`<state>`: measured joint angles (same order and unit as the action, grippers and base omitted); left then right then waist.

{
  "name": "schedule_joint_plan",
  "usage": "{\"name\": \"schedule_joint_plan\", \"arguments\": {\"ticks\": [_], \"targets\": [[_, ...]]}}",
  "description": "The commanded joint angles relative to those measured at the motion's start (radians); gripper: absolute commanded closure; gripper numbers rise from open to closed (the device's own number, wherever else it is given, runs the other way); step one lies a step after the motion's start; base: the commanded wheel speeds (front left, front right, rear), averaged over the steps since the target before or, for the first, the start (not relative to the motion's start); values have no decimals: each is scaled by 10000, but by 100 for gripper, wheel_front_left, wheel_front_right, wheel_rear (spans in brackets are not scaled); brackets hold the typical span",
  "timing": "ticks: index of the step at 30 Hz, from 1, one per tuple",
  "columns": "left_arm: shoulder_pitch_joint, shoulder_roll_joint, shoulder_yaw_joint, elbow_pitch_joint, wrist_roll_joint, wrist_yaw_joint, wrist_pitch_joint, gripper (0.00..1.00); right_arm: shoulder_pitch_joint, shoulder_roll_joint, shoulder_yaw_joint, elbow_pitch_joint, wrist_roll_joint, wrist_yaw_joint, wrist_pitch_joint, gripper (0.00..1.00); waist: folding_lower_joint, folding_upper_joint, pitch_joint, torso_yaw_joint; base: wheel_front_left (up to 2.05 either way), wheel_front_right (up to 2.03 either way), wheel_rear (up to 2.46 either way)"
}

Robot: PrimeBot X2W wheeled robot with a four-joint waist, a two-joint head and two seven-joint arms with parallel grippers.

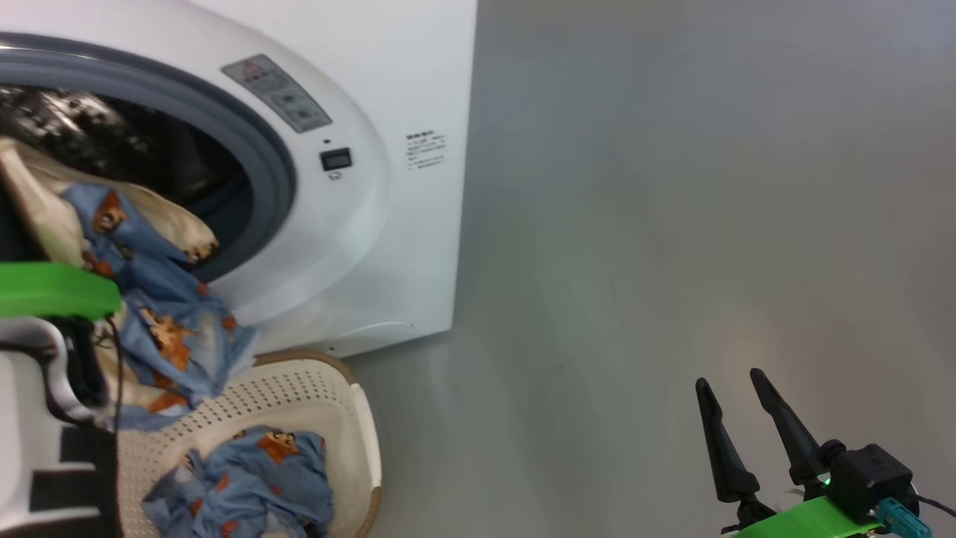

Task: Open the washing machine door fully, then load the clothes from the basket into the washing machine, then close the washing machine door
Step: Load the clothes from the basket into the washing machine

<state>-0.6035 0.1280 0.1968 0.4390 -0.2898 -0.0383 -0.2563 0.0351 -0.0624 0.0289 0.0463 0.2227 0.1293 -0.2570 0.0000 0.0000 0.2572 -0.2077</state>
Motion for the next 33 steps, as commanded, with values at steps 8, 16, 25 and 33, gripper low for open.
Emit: {"name": "schedule_joint_plan", "arguments": {"ticks": [8, 16, 25, 33], "targets": [[-1977, 879, 677, 1339, 581, -104, -55, 100, -602, -287, 588, -213, 131, 14, -48, 0, 0, 0, 1671, -967, 0, 0, 0], [-3525, 1130, 1011, 2267, 932, -217, -55, 100, -857, -439, 794, -366, 174, 14, -48, 0, 0, 0, 2627, -1189, 0, 0, 0], [-5017, 1471, 1318, 3028, 1181, -289, -55, 100, -817, -687, 912, -538, 205, 14, -48, 0, 0, 0, 3416, -1227, 0, 0, 0], [-5990, 1666, 1229, 3063, 1498, -462, -55, 100, -728, -888, 936, -747, 191, 14, -48, 0, 0, 0, 4045, -1133, 0, 0, 0]]}}
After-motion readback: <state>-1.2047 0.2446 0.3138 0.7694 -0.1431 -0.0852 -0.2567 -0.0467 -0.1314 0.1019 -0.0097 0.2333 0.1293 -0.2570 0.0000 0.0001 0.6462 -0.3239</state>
